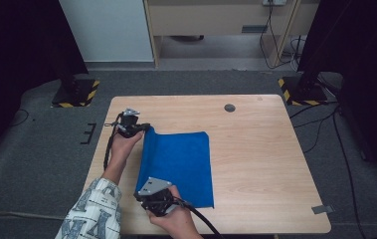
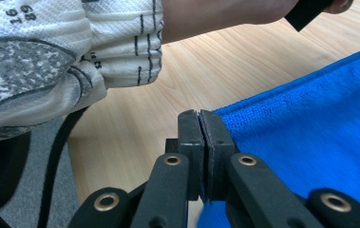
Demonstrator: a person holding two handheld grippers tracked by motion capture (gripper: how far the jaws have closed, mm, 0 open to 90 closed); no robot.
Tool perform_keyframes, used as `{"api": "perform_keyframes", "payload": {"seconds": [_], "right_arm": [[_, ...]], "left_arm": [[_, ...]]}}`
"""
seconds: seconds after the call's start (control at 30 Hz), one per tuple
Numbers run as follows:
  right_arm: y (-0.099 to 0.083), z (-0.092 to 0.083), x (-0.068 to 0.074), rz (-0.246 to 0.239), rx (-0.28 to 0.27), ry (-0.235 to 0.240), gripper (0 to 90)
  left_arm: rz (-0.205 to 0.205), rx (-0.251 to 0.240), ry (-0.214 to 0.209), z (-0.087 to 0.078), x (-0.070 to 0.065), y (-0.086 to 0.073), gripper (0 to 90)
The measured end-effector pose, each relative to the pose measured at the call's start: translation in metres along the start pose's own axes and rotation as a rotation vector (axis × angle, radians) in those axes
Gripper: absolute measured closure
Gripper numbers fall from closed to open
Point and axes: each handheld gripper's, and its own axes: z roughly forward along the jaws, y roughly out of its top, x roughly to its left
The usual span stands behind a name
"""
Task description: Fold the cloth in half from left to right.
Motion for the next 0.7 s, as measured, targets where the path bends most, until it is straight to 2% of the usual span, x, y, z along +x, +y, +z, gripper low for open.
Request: {"api": "perform_keyframes", "payload": {"seconds": [0.1,0.33,0.5,0.7], "right_arm": [[-0.007,-0.010,-0.006,0.017,0.001,-0.018,88.5],[-0.013,-0.029,-0.014,0.023,0.001,-0.039,88.5],[-0.017,-0.036,-0.018,0.024,0.004,-0.054,88.5],[-0.023,-0.042,-0.026,0.035,0.008,-0.067,88.5]], "left_arm": [[-0.004,-0.017,-0.018,0.008,-0.013,0.005,89.4],[0.049,-0.011,-0.034,0.017,-0.039,0.023,89.3],[0.069,0.008,-0.030,0.025,-0.046,0.029,89.3],[0.062,0.026,-0.037,0.036,-0.050,0.029,89.3]]}}
